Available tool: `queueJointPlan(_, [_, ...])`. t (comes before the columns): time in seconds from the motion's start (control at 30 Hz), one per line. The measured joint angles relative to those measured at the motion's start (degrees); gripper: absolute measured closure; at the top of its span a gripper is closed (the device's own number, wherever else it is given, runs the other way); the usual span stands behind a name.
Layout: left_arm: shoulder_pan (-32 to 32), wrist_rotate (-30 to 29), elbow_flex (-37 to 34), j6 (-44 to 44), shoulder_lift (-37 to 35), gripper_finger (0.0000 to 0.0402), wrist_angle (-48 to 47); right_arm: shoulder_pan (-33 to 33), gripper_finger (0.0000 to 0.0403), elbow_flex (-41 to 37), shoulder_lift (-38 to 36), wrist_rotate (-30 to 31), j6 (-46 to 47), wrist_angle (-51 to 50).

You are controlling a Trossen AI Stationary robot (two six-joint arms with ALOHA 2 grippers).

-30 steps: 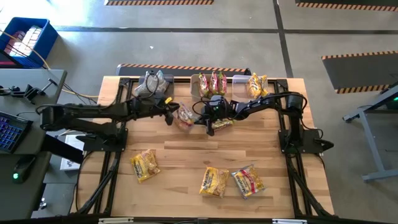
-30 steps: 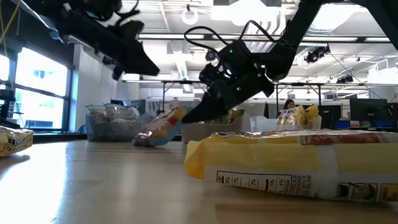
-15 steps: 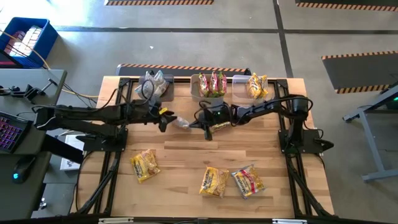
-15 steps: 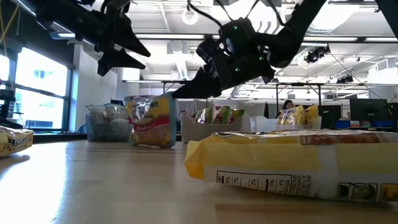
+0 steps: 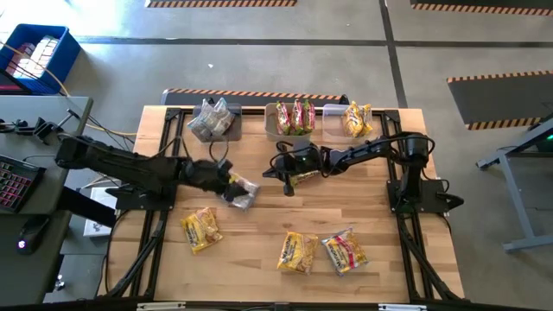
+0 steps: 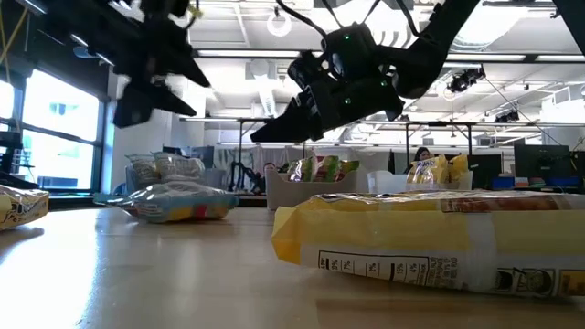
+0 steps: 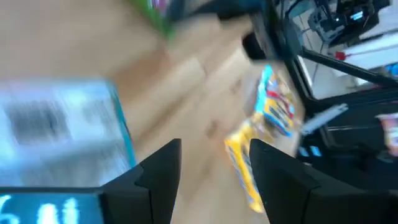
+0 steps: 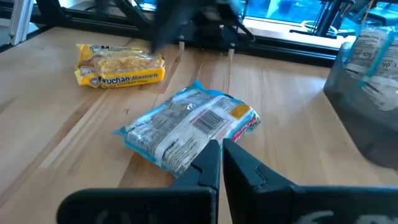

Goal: Sort Maruchan noodles
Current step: Put the top blue noodle pack into the black bin

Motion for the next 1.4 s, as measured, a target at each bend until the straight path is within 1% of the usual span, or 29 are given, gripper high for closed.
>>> queueJointPlan(0.1, [-7.15,-4.6,0.0,-11.16,0.01,0.0233,-2.25,0.02,0.0403,0.0,0.0,-0.02,-0.16,-0.48])
queueJointPlan(0.17, [-11.85,-8.75,0.0,-19.44,0.24,0.0241,-4.69,0.02,0.0403,0.0,0.0,-0.02,-0.41,-0.7])
queueJointPlan(0.23, [-16.46,-12.25,0.0,-28.81,0.3,0.0247,-8.49,0.02,0.0403,0.0,0.0,-0.01,-0.51,-0.94])
queueJointPlan(0.3, [-20.38,-14.26,0.0,-37.48,0.65,0.0251,-11.83,0.02,0.0403,0.0,0.02,-0.01,-0.59,-0.99])
queueJointPlan(0.4, [-24.48,-17.51,0.0,-48.83,2.43,0.0254,-16.49,0.02,0.0403,0.0,0.02,0.0,-0.95,-0.99])
queueJointPlan(0.47, [-25.42,-19.81,0.0,-53.55,4.41,0.0251,-17.41,0.02,0.0403,0.0,0.02,0.0,-1.03,-1.01])
queueJointPlan(0.6, [-24.32,-20.21,-0.24,-56.39,8.26,0.0234,-17.84,0.02,0.0403,0.0,0.02,0.0,-1.03,-1.18])
queueJointPlan(0.73, [-20.89,-18.65,-0.26,-56.35,10.26,0.0211,-18.41,0.02,0.0403,0.0,0.02,0.0,-1.03,-1.21])
queueJointPlan(0.87, [-18.3,-18.8,-0.28,-54.75,10.93,0.0194,-18.42,0.02,0.0403,0.0,0.02,0.0,-1.03,-1.4])
queueJointPlan(1.03, [-17.44,-16.44,-0.28,-54.77,11.87,0.0188,-18.41,0.02,0.0403,0.0,0.02,0.0,-1.03,-1.42])
queueJointPlan(1.13, [-17.41,-16.68,-0.9,-55.67,12.25,0.0188,-18.24,0.02,0.0403,0.0,0.04,0.0,-1.03,-1.43])
queueJointPlan(1.27, [-17.41,-18.32,-5.16,-59.45,12.39,0.0188,-14.02,0.02,0.0403,0.0,0.04,0.0,-1.03,-1.4])
queueJointPlan(1.4, [-17.47,-22.66,-9.78,-61.97,12.17,0.0188,-5.92,0.02,0.0403,0.0,0.04,0.0,-1.03,-1.4])
